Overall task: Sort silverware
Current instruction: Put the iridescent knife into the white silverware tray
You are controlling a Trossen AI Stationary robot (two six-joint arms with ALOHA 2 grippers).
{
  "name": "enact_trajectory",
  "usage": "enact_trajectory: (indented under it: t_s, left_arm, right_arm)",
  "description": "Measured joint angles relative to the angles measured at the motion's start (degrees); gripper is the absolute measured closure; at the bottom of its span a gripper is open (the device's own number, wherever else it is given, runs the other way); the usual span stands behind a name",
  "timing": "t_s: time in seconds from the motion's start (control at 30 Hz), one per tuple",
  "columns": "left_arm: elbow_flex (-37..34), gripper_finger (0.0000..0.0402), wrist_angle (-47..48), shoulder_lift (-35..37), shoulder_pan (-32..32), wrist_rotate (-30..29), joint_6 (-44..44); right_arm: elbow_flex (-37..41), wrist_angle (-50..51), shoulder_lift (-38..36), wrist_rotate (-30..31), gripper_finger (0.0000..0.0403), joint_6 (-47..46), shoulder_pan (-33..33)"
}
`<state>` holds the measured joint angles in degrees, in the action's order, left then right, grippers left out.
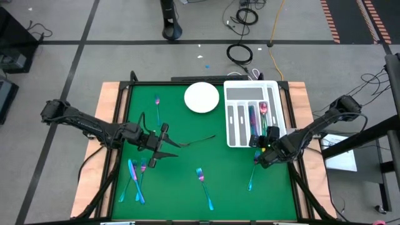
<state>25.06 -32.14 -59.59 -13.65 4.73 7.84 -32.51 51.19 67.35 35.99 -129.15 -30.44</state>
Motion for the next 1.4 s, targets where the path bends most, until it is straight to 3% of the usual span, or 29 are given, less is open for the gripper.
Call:
enact_trajectory:
  t_s: [0.53,0.73,0.93,1.17,1.4]
  left_arm:
    - [0.0,0.023,0.06,0.0,-1.05,0.01,-0.65]
    - [0.16,0.023,2.94,0.61,-1.22,-0.13,-12.81]
    - [3.25,0.023,17.32,0.85,-2.14,-0.94,-26.59]
    - [18.48,0.023,45.35,-0.17,-6.35,-3.45,-43.21]
    - [29.67,0.0231,71.76,-6.69,-9.77,-5.35,-71.55]
  right_arm:
    - [0.0,1.74,-1.92,-0.07,0.0302,3.81,0.06]
    - [0.0,0.19,-7.75,1.81,0.03,10.83,0.07]
    - [-1.61,-8.66,-12.94,10.82,0.0302,30.45,0.07]
    - [-2.69,-27.28,-12.91,21.46,0.0302,61.5,0.57]
    - [-2.69,-43.91,-8.01,15.0,0.0303,82.27,2.77]
